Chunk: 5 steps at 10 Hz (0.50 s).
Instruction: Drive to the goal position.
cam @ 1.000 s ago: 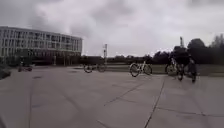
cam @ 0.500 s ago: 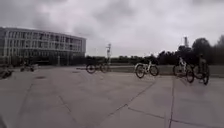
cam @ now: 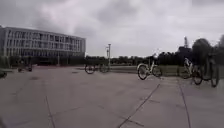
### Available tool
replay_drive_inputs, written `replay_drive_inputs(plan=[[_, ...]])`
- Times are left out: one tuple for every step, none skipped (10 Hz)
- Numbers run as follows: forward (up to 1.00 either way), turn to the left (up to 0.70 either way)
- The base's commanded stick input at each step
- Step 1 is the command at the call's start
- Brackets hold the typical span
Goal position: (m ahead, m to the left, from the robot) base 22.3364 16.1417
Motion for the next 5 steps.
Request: replay_drive_inputs(plan=[[0.67,0.12],[0.67,0.13],[0.67,0.15],[0.67,0.15],[0.67,0.16]])
